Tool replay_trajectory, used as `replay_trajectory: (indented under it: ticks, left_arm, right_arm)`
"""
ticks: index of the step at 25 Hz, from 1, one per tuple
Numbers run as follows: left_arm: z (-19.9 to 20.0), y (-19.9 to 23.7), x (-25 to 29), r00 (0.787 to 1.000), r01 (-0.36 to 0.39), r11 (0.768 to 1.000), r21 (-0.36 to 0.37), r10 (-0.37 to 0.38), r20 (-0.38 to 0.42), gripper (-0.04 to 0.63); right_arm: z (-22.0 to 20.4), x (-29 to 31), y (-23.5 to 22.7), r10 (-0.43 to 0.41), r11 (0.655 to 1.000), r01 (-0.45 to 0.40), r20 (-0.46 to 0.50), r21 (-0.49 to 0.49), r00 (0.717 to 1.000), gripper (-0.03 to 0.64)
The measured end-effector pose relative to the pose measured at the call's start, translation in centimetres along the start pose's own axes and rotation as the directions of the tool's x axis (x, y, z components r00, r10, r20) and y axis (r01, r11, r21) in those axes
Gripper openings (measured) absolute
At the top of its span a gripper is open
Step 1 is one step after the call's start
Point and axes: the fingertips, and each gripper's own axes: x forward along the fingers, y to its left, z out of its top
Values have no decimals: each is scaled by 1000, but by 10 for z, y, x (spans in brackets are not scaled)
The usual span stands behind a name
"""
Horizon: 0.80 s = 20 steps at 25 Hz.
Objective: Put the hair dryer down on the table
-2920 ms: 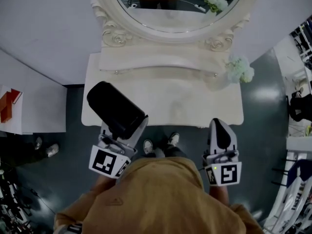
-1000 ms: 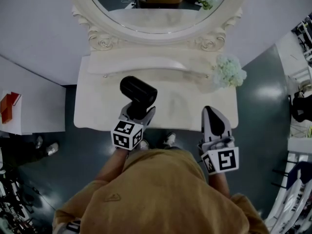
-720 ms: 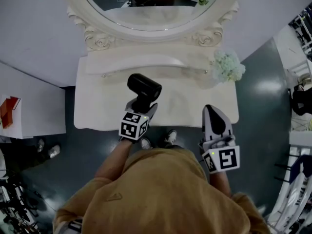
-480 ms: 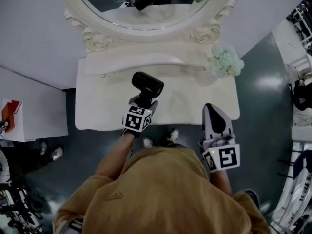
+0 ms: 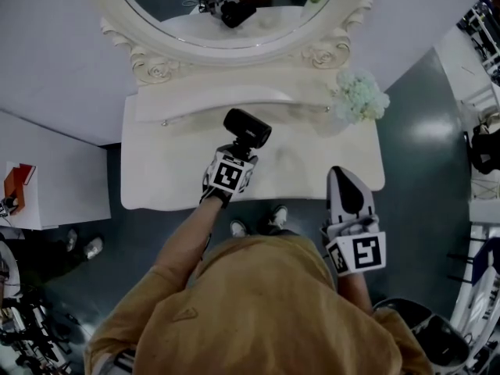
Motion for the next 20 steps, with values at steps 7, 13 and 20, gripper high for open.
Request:
replay_trajectory:
  ticks: [7, 13, 20]
  left_arm:
    - [6, 2, 29, 996, 0, 998, 67, 6, -89, 259]
    - [0, 5, 45, 989, 4, 998, 59, 5, -148, 259]
    - [-10, 6, 58, 982, 10, 998, 69, 3, -189, 259]
  right_arm:
    - [-2, 4, -12, -14, 1000, 14, 9, 17, 1000, 3]
    - [-7, 9, -20, -15, 999, 14, 8, 32, 1000, 3]
    - [-12, 20, -16, 15, 1000, -14, -16, 21, 1000, 3]
